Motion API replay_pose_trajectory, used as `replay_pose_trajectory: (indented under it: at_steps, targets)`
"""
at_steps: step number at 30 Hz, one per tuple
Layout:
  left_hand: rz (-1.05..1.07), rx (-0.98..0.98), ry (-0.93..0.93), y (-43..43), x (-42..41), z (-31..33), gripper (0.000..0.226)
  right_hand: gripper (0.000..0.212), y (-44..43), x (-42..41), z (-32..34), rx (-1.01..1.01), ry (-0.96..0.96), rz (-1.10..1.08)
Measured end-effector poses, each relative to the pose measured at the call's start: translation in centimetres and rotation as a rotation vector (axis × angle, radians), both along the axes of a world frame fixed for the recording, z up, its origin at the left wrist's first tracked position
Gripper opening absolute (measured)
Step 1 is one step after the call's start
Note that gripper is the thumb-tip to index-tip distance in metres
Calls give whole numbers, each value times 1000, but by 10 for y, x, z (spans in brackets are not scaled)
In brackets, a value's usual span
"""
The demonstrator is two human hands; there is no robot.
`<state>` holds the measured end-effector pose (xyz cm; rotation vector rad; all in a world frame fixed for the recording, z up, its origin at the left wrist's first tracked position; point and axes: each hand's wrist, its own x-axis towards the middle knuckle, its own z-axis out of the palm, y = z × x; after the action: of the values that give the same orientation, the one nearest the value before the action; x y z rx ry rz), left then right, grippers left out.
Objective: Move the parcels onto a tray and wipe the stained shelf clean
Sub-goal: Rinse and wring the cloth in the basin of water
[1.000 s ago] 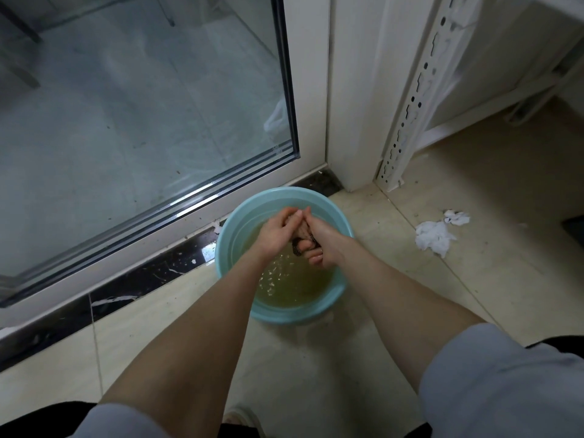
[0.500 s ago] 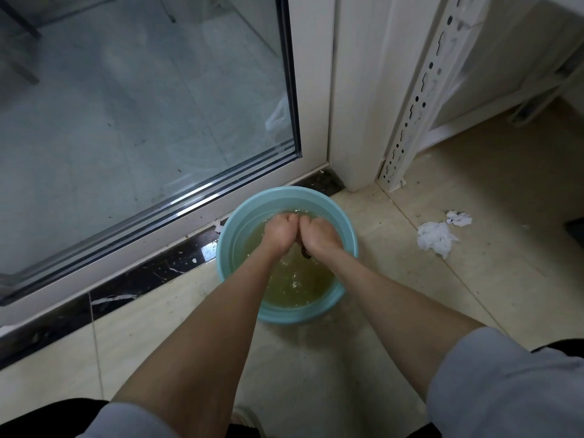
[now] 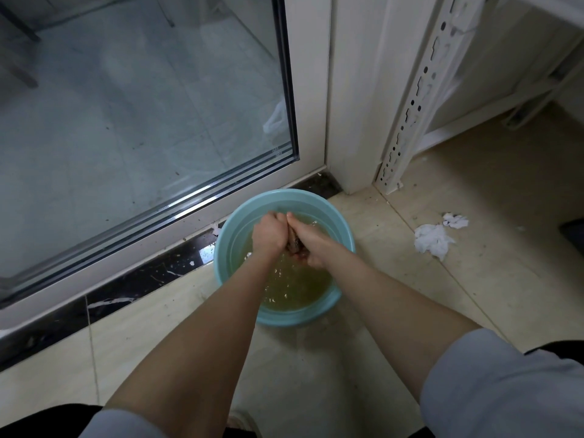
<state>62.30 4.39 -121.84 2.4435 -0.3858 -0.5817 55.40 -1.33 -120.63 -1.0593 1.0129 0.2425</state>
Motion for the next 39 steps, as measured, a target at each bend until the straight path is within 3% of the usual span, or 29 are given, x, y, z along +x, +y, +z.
replay_pose_trajectory:
  at_steps: [4,8,10,13,16,19,24,31,39]
  targets:
    - [13,3,-29,-3,0,5,28,50,-5,-4,3,261,1,39]
    - [-203,-75,-6,4,-1,5,41,46,-11,-6,4,203,-4,-33]
    - [-343,-148,3,9,-2,4,43,51,-16,-8,3,169,15,-56]
    - [-388,-172,0,10,-3,6,40,61,-19,-11,7,144,19,-32]
    - [-340,-94,-70,6,-3,9,48,63,-12,-6,10,32,36,-19]
    - [-280,-80,-120,-2,0,12,38,52,-6,1,11,-168,23,-53]
    - [-211,-144,31,-11,5,21,34,33,-3,9,12,-390,-9,-121]
    - [-144,-221,246,-10,1,20,38,35,-4,6,6,-618,48,-34]
    - [-81,-164,350,-7,1,6,43,44,-2,5,-6,-681,65,0]
